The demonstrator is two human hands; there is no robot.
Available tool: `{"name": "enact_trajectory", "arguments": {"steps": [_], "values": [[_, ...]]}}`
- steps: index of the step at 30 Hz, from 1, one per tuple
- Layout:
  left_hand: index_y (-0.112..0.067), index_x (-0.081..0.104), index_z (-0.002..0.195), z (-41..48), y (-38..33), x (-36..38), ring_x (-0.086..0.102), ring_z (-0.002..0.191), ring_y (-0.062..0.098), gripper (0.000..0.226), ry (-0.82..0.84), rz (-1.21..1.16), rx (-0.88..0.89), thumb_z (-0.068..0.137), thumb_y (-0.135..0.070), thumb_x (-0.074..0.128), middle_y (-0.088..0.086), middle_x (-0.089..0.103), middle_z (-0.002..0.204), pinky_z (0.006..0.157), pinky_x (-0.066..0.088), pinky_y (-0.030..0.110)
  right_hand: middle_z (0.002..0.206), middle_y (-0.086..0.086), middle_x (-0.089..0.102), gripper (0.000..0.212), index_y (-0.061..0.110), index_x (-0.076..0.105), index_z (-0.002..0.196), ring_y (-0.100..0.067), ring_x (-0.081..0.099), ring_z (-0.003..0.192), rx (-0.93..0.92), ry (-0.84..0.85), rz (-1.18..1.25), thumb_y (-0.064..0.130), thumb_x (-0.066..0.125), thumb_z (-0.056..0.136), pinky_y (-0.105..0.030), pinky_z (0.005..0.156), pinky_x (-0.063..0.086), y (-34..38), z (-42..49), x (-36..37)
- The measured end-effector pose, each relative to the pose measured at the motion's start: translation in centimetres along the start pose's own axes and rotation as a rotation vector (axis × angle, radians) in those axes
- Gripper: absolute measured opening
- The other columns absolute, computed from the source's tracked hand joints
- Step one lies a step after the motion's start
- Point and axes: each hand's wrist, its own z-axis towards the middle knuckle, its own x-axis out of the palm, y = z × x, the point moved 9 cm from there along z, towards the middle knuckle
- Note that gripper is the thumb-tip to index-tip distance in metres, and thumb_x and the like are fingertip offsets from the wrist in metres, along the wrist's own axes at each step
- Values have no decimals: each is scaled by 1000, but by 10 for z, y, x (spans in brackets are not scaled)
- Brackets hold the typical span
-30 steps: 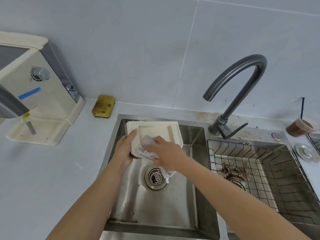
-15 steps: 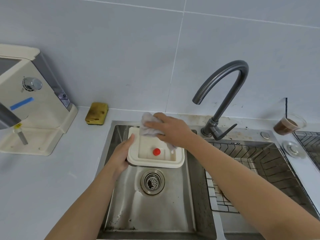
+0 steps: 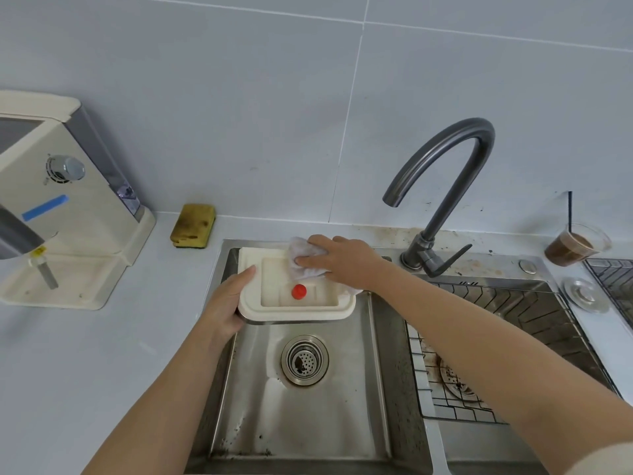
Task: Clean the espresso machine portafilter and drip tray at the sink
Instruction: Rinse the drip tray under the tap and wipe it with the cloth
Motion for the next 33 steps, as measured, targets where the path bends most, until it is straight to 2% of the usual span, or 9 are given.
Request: {"name": "enact_trajectory", "arguments": {"steps": [4, 6, 9, 13, 17, 20, 25, 29, 33], "values": [[-17, 62, 90, 1, -7, -8, 71, 60, 10, 16, -52, -21, 42, 94, -21, 47, -3, 74, 68, 52, 57, 27, 144, 4, 25, 57, 48, 24, 138, -23, 48, 110, 129, 53, 72, 24, 51, 93, -32, 77, 46, -28, -5, 18], [-17, 62, 92, 1, -9, -13, 71, 64, 11, 14, -71, -31, 69, 93, -20, 48, -2, 75, 74, 53, 58, 27, 141, 2, 27, 51, 45, 26, 138, -24, 49, 110, 177, 66, 135, 27, 46, 95, -33, 79, 44, -36, -10, 23], [-16, 62, 98, 0, -10, -16, 72, 71, 13, 14, -91, -51, 81, 92, -20, 51, 3, 73, 88, 57, 59, 30, 136, -5, 31, 46, 37, 30, 138, -28, 54, 101, 264, 29, 201, 25, 40, 96, -34, 74, 46, -39, -18, 25], [-16, 61, 99, -1, -8, -12, 69, 78, 16, 13, -106, -62, 96, 92, -19, 51, 3, 71, 92, 63, 59, 33, 132, -10, 31, 45, 24, 32, 135, -30, 57, 97, 367, 30, 268, 17, 47, 93, -30, 69, 41, -29, -27, 32], [-19, 62, 95, -2, -9, -9, 70, 78, 15, 14, -108, -102, 133, 93, -17, 49, -3, 75, 81, 74, 55, 38, 136, -15, 27, 43, 23, 32, 134, -32, 58, 94, 416, 51, 321, 15, 41, 93, -34, 75, 50, -18, -35, 38], [-20, 62, 96, -2, -10, -9, 71, 74, 12, 14, -122, -115, 149, 93, -17, 49, -4, 75, 79, 73, 56, 36, 135, -15, 27, 43, 24, 34, 134, -33, 58, 95, 430, 85, 334, 16, 43, 93, -37, 76, 51, -8, -41, 43], [-19, 63, 97, 0, -4, -14, 64, 92, 20, 13, -137, -104, 129, 92, -18, 50, -4, 75, 82, 84, 52, 39, 119, -11, 36, 31, 21, 45, 123, -28, 51, 85, 428, 153, 409, 21, 41, 93, -34, 75, 46, 0, -46, 44], [-18, 62, 99, 1, 9, -17, 65, 86, 17, 12, -147, -88, 79, 92, -18, 51, -3, 75, 83, 73, 56, 33, 80, 2, 52, 26, 15, 56, 113, -16, 51, 72, 397, 69, 727, 26, 46, 91, -23, 67, 41, -8, -43, 29], [-14, 53, 114, 2, 20, -10, 63, 91, 20, 24, -132, -81, 39, 91, -19, 54, 7, 65, 105, 67, 57, 33, 95, 0, 63, 37, 21, 54, 123, -14, 55, 82, 490, -35, 917, 16, 52, 87, -24, 75, 43, -18, -37, 21]]}}
